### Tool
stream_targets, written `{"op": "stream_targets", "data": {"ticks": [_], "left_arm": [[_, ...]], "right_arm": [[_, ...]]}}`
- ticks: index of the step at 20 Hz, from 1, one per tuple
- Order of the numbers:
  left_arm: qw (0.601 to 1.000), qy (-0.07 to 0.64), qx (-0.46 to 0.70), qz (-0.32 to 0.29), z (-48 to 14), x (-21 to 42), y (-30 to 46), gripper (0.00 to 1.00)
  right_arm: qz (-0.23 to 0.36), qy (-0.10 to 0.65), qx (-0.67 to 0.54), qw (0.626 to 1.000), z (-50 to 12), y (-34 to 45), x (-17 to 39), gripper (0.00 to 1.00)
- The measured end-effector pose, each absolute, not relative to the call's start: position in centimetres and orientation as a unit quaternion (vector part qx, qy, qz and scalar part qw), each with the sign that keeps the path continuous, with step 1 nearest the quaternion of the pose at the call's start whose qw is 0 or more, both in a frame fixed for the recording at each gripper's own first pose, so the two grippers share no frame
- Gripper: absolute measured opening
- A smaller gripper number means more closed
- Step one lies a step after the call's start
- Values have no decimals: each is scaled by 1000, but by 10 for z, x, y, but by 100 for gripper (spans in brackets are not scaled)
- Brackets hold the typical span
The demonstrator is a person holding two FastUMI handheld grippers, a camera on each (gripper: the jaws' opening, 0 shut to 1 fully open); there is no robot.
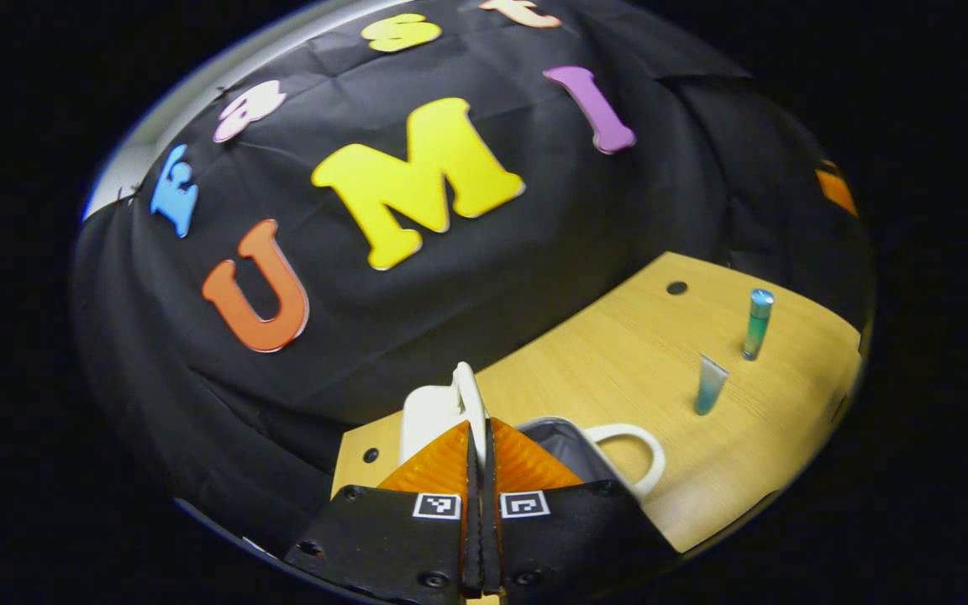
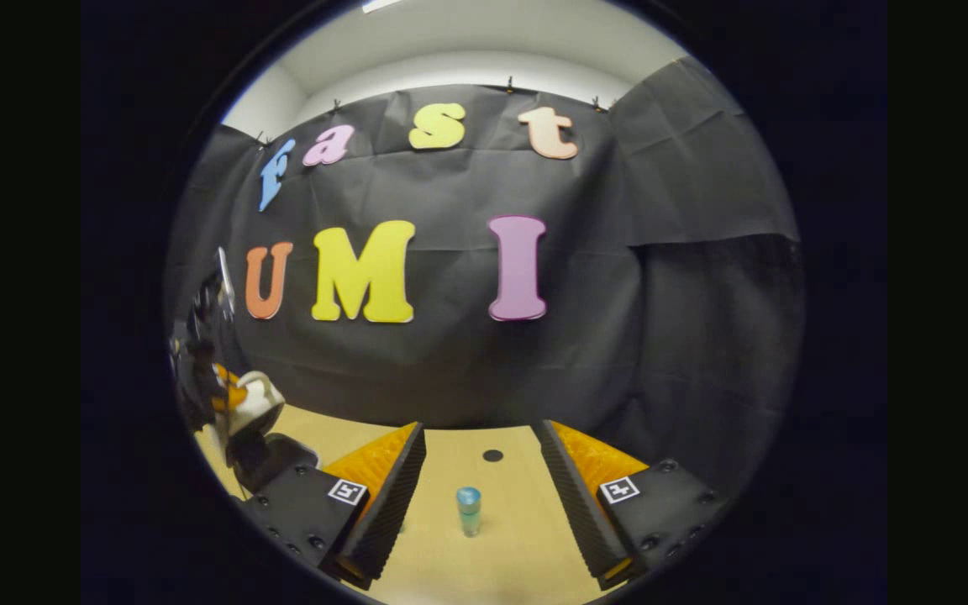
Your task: First open the suitcase, pack the skin care products into it, and then close the suitcase.
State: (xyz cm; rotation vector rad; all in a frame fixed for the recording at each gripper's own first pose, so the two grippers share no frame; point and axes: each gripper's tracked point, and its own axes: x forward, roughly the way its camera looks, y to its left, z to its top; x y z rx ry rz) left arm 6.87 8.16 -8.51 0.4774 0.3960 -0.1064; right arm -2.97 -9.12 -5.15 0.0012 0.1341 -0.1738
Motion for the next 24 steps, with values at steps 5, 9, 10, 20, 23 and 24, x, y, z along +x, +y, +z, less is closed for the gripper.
{"op": "stream_targets", "data": {"ticks": [5, 9, 10, 20, 23, 24], "left_arm": [[968, 164, 172, 76, -81, 79, 251, 4], [966, 185, 131, 126, -136, 72, 350, 4], [963, 197, 116, 141, -154, 68, 373, 5], [923, 338, -66, 171, -328, 72, 408, 16], [917, 345, -63, 190, -332, 64, 418, 26], [916, 346, -58, 193, -329, 63, 422, 35]], "right_arm": [[-53, 75, -18, 996, -50, -48, -25, 81], [-35, 85, -56, 994, -50, -27, -30, 82], [-32, 88, -67, 993, -51, -23, -31, 81], [-39, 118, -97, 987, -56, 6, -27, 82], [-41, 120, -87, 988, -57, 9, -21, 82], [-40, 120, -83, 989, -56, 11, -18, 81]]}}
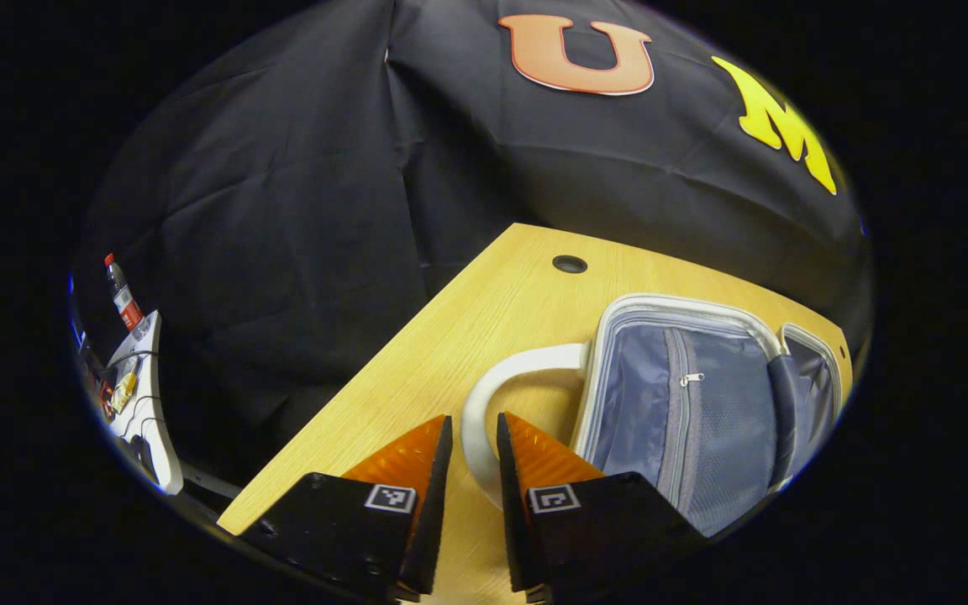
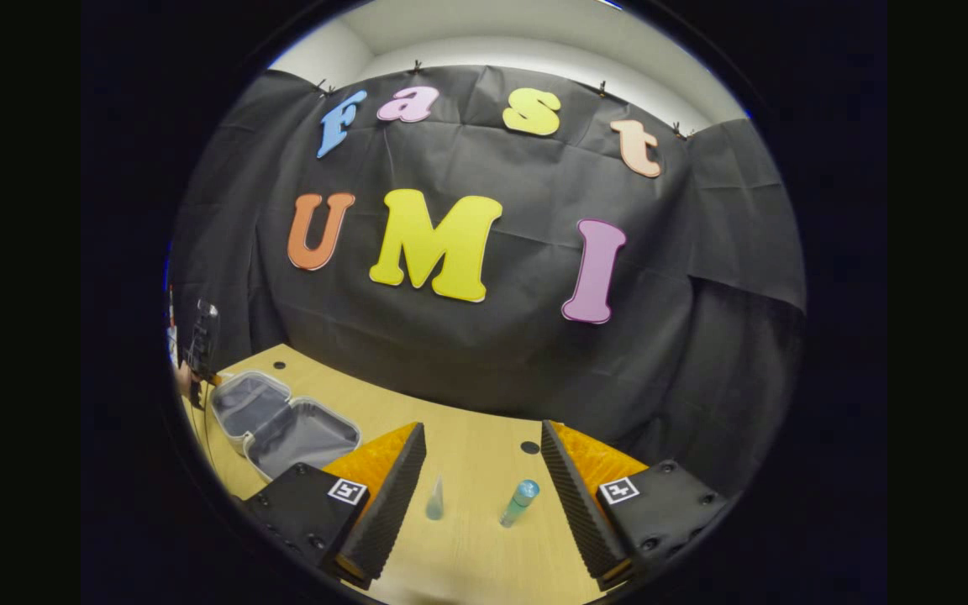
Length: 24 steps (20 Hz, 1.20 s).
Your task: First open the suitcase, pack the skin care products into it, and then close the suitcase.
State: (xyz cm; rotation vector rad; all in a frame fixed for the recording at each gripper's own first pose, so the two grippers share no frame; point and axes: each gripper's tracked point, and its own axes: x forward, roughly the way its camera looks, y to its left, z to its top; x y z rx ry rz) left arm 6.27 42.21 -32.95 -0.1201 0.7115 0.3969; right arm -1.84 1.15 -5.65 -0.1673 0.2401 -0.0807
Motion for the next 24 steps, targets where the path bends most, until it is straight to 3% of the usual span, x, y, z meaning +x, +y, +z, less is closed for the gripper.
{"op": "stream_targets", "data": {"ticks": [1, 6, 17, 24], "left_arm": [[914, 348, -46, 202, -327, 62, 425, 38], [929, 313, -62, 189, -284, 57, 394, 99], [977, 170, -56, 114, -125, 50, 172, 98], [985, 169, -28, 30, -132, 48, 28, 98]], "right_arm": [[-39, 119, -81, 989, -57, 13, -16, 81], [-26, 110, -60, 992, -57, 14, -8, 81], [-24, 94, -17, 995, -71, -48, -9, 82], [-25, 105, -5, 994, -86, -101, -17, 81]]}}
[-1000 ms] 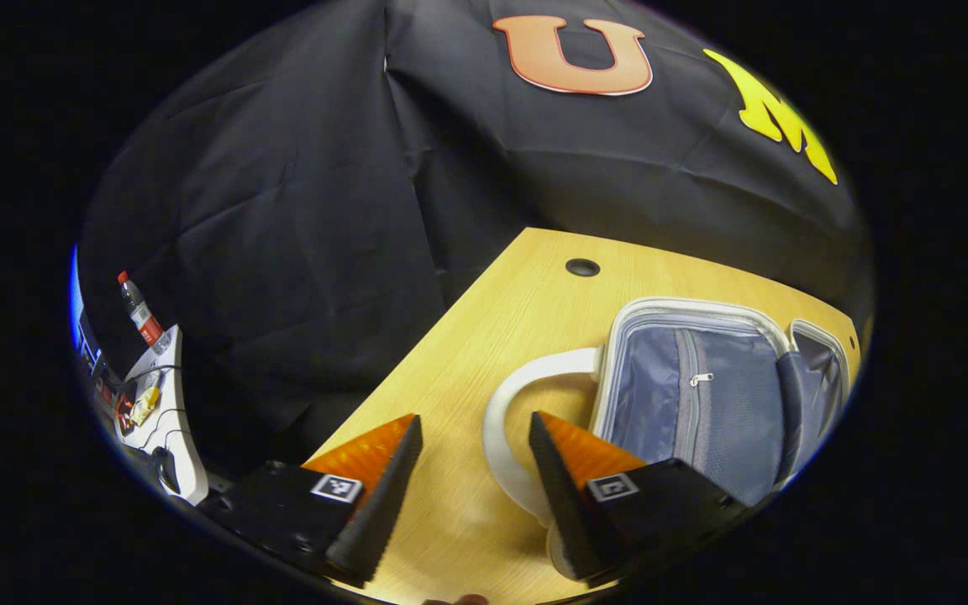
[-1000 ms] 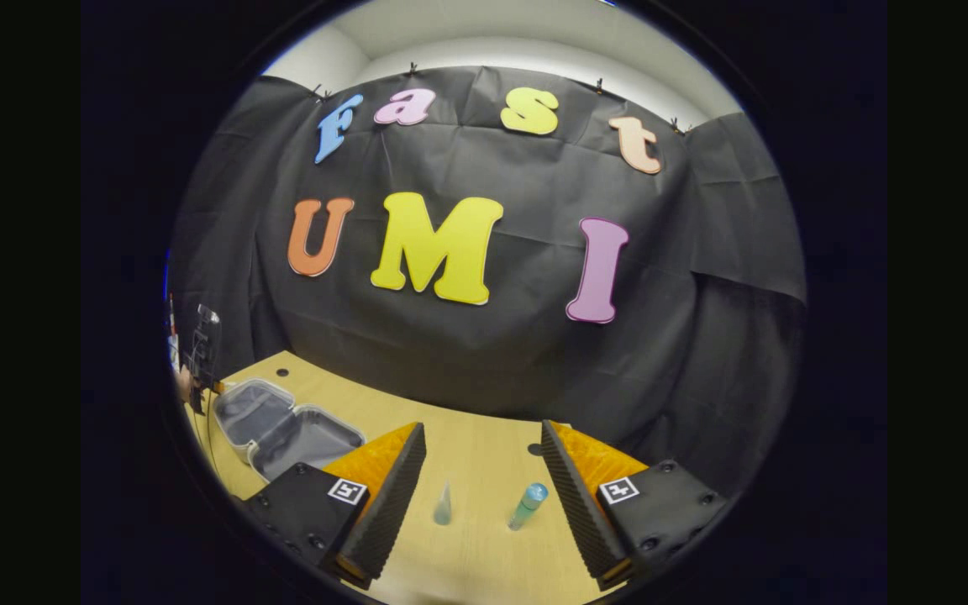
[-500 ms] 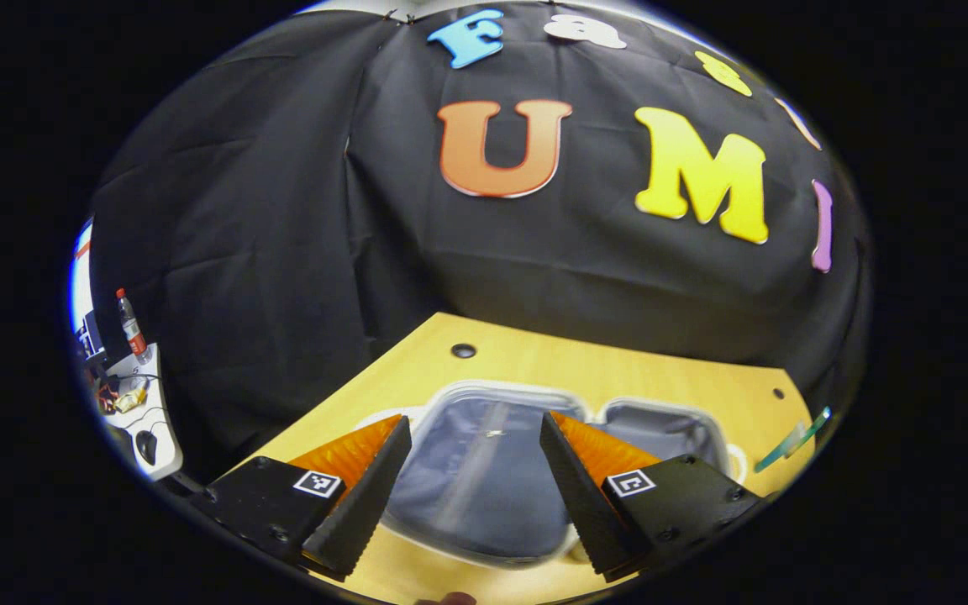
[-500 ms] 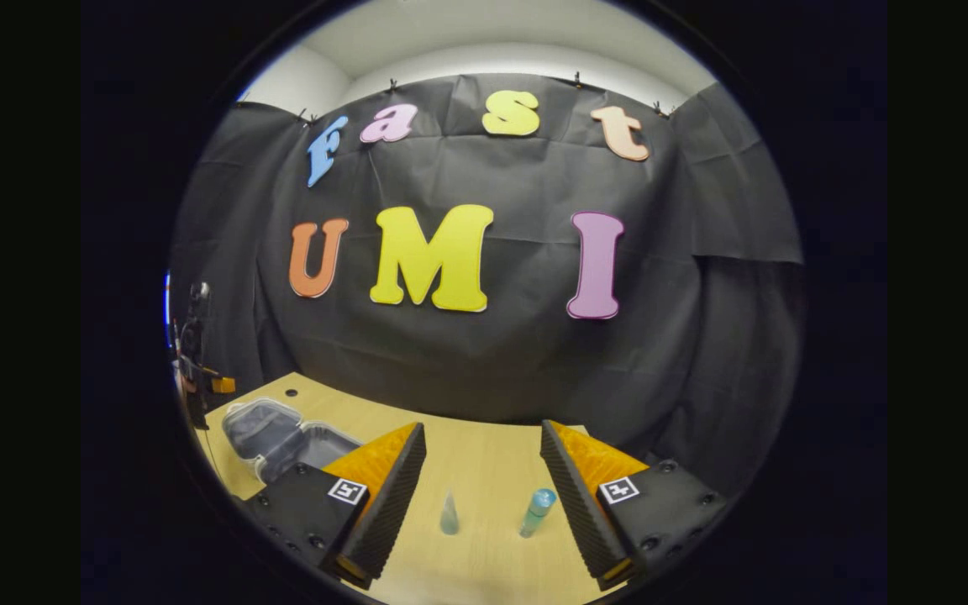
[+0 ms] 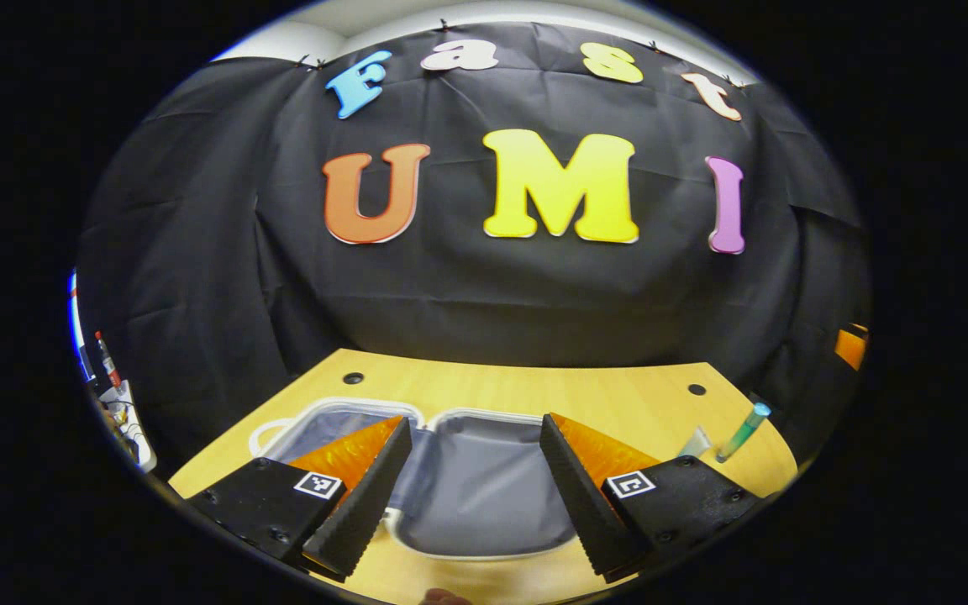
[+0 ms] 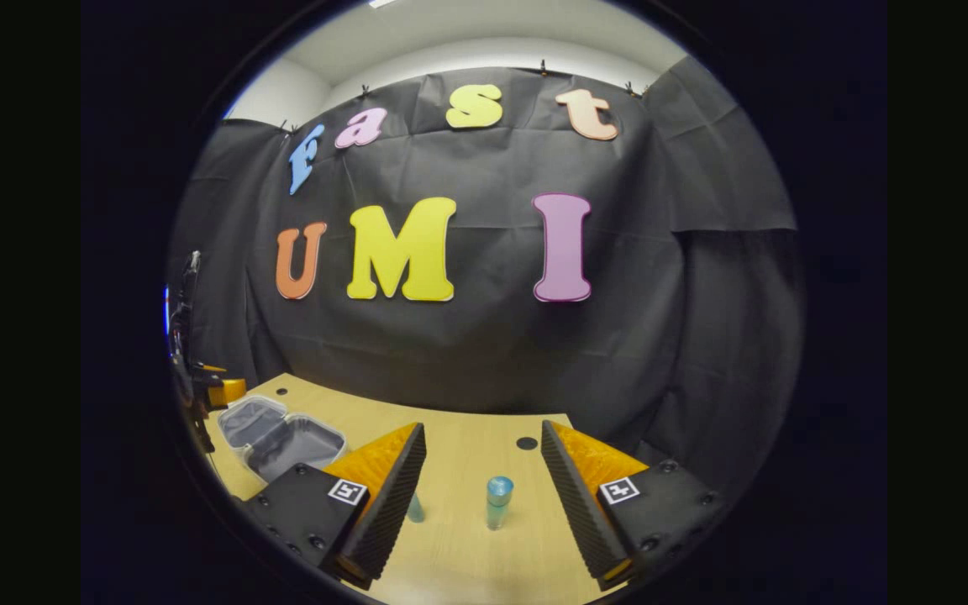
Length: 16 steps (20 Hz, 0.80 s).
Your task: First open the suitcase, pack the skin care products into it, and then close the suitcase.
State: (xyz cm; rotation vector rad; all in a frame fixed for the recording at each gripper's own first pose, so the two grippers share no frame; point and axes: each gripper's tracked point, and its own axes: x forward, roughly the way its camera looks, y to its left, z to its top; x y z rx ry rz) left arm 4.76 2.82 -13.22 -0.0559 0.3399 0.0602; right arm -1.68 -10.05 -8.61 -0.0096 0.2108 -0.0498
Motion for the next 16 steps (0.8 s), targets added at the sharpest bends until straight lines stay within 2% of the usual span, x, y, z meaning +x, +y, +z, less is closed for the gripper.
{"op": "stream_targets", "data": {"ticks": [9, 12, 16], "left_arm": [[965, 229, -14, -126, -190, 36, -156, 99], [959, 241, -8, -153, -219, 39, -200, 98], [952, 263, -18, -159, -263, 48, -235, 99]], "right_arm": [[-47, 140, -15, 989, -109, -154, -31, 81], [-47, 163, -24, 985, -120, -166, -36, 82], [-46, 192, -20, 980, -134, -182, -43, 82]]}}
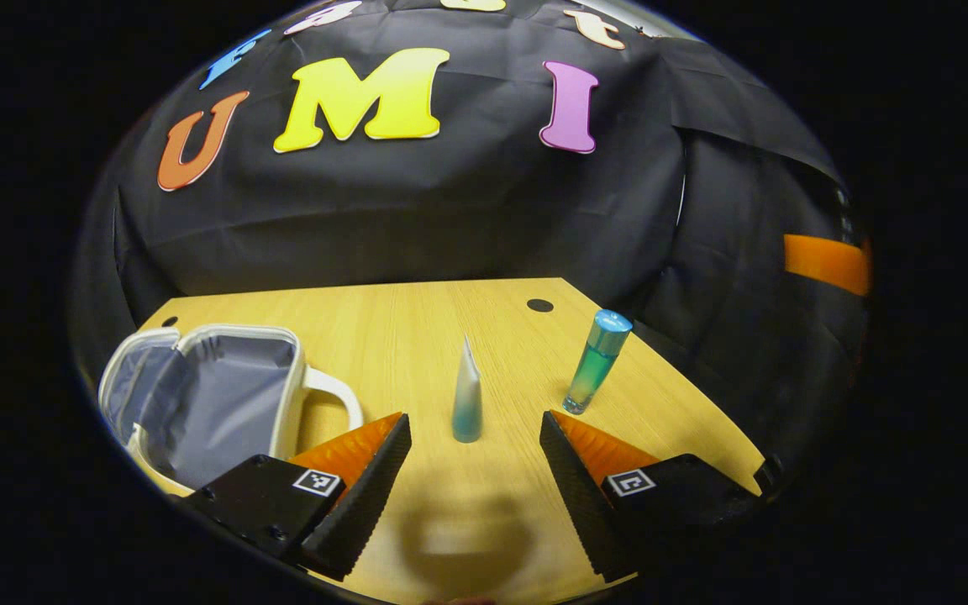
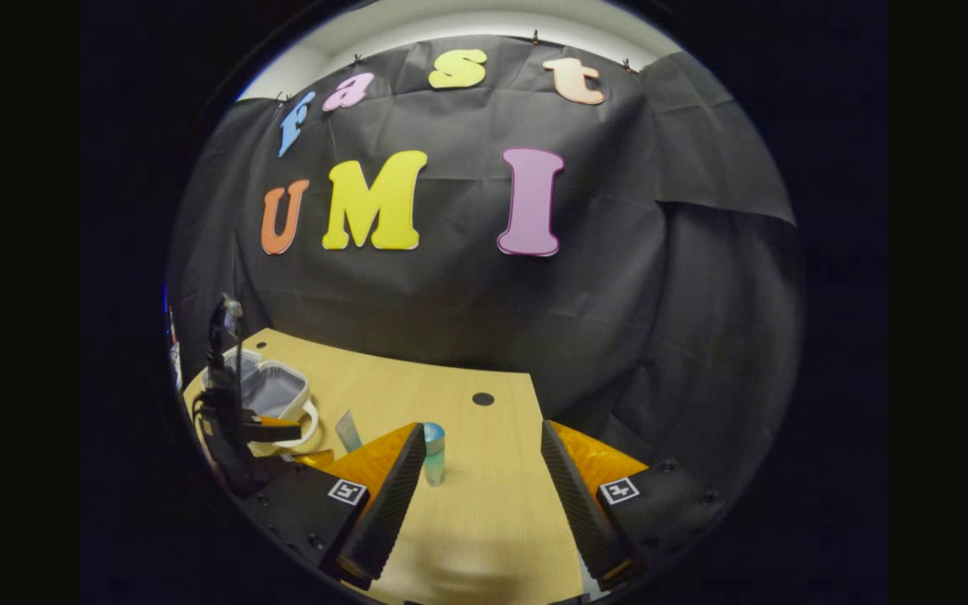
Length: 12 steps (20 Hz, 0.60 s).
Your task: First open the suitcase, pack the skin care products into it, and then close the suitcase.
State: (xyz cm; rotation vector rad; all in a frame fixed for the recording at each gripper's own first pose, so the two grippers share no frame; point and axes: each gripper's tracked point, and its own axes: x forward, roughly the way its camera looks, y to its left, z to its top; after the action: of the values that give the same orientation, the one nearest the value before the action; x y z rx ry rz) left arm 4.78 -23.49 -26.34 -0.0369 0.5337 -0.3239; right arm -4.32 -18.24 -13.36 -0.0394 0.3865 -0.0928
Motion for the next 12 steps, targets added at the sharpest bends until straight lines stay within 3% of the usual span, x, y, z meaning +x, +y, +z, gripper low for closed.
{"op": "stream_targets", "data": {"ticks": [7, 12], "left_arm": [[946, 298, -6, -123, -328, 92, -238, 99], [942, 318, -6, -110, -347, 112, -240, 88]], "right_arm": [[-47, 219, -10, 974, -154, -204, -39, 81], [-52, 236, 1, 970, -171, -218, -36, 82]]}}
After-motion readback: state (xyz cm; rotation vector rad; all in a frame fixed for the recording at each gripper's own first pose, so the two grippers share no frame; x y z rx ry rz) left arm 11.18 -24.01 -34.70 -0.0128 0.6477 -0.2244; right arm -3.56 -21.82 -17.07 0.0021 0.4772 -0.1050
